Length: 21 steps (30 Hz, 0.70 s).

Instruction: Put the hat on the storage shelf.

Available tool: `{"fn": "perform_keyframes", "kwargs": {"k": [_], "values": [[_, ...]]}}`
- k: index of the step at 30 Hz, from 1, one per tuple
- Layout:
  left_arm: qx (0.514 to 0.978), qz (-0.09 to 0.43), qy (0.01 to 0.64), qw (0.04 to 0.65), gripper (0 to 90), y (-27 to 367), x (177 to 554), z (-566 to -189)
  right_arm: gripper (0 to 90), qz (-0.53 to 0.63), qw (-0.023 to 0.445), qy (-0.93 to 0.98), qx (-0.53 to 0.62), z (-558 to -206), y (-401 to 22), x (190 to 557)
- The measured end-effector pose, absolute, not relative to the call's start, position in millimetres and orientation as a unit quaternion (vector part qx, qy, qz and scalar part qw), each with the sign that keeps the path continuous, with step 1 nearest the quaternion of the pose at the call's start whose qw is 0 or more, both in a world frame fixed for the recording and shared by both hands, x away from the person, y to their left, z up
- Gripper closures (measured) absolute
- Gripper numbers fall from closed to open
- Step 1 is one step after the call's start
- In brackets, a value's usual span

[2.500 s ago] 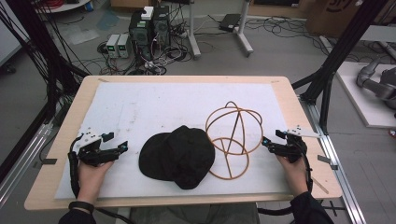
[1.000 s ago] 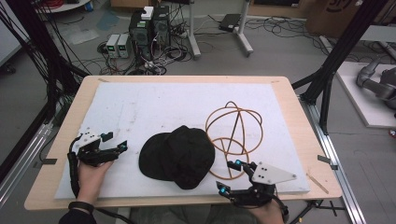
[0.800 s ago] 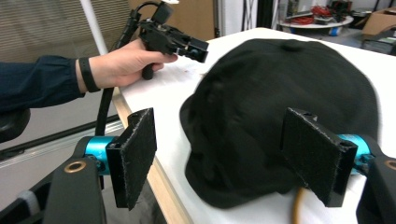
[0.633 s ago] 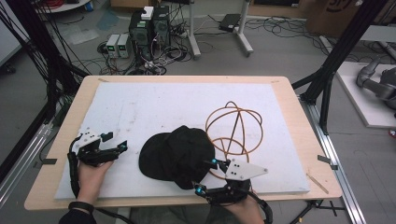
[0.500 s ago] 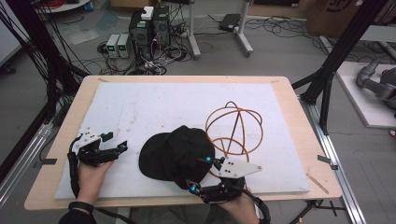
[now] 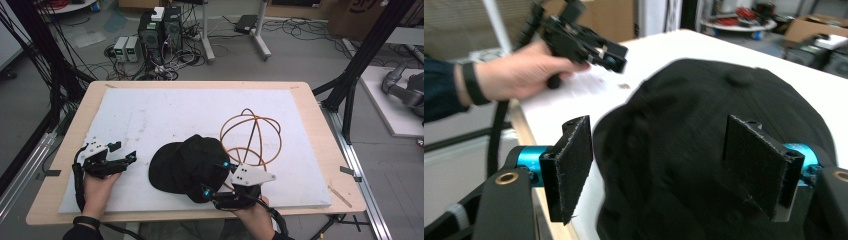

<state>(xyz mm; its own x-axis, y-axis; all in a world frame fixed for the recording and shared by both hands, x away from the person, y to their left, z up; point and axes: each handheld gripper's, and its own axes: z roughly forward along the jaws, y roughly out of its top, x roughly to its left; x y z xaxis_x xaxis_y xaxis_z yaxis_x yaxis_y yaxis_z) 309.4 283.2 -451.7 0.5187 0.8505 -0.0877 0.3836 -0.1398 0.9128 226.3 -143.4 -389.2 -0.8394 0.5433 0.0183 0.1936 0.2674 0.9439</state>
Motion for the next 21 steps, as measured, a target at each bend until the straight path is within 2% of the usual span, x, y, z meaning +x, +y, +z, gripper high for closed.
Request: {"fn": "perform_keyframes", "kwargs": {"k": [9, 16, 21], "values": [[0.717, 0.236, 0.432, 0.493, 26.1, 283, 310, -452, 28.0, 0.510, 0.205, 0.798, 0.248, -402, -135, 223], [0.718, 0.236, 0.430, 0.494, 26.1, 283, 310, -452, 48.2, 0.485, 0.212, 0.807, 0.260, -411, -130, 228], [0.717, 0.237, 0.430, 0.495, 26.0, 283, 309, -452, 68.3, 0.479, 0.200, 0.815, 0.259, -416, -128, 230]]}}
